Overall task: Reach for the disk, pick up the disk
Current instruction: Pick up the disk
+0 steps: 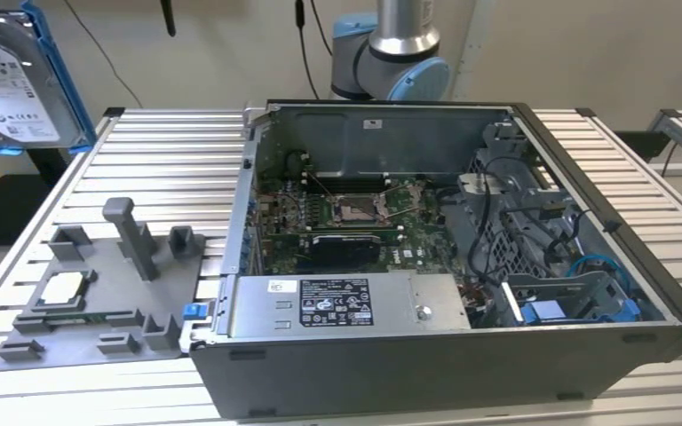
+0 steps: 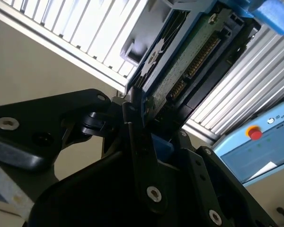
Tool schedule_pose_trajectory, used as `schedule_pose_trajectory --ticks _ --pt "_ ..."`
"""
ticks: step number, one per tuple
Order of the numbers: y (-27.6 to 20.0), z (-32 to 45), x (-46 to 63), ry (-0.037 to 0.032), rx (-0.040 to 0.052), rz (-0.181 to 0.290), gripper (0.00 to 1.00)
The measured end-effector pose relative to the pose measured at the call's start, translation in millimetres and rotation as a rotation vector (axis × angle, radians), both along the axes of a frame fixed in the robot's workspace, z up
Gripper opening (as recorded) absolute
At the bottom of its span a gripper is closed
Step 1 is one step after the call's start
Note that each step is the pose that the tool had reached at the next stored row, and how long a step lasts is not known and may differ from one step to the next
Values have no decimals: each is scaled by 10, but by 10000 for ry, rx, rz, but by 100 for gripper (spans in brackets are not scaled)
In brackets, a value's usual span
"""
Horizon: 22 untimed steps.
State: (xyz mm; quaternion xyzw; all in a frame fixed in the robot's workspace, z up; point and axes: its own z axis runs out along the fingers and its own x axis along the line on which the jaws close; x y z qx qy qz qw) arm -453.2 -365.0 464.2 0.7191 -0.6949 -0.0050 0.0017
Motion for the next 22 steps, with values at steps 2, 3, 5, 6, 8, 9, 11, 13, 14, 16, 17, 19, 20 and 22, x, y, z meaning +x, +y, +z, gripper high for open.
schedule_pose_trajectory --ticks 2,3,5,6,8,9,11,13,14,16,17,19,20,22 --pt "0 35 0 0 0 0 0" --pt "0 52 0 0 0 0 0" --pt "0 82 0 -1 0 0 0" --pt "0 97 0 -1 0 0 0" --pt "0 131 0 0 0 0 0" --pt "0 148 0 0 1 0 0" --pt "0 184 0 -1 0 0 0" --pt "0 222 0 -1 0 0 0" --pt "0 242 0 1 0 0 0" --pt "0 288 1 2 -1 0 0" --pt "0 311 1 2 0 0 0" --pt "0 361 0 0 0 0 0" --pt "0 386 0 1 -1 0 0" --pt "0 442 0 0 0 0 0"
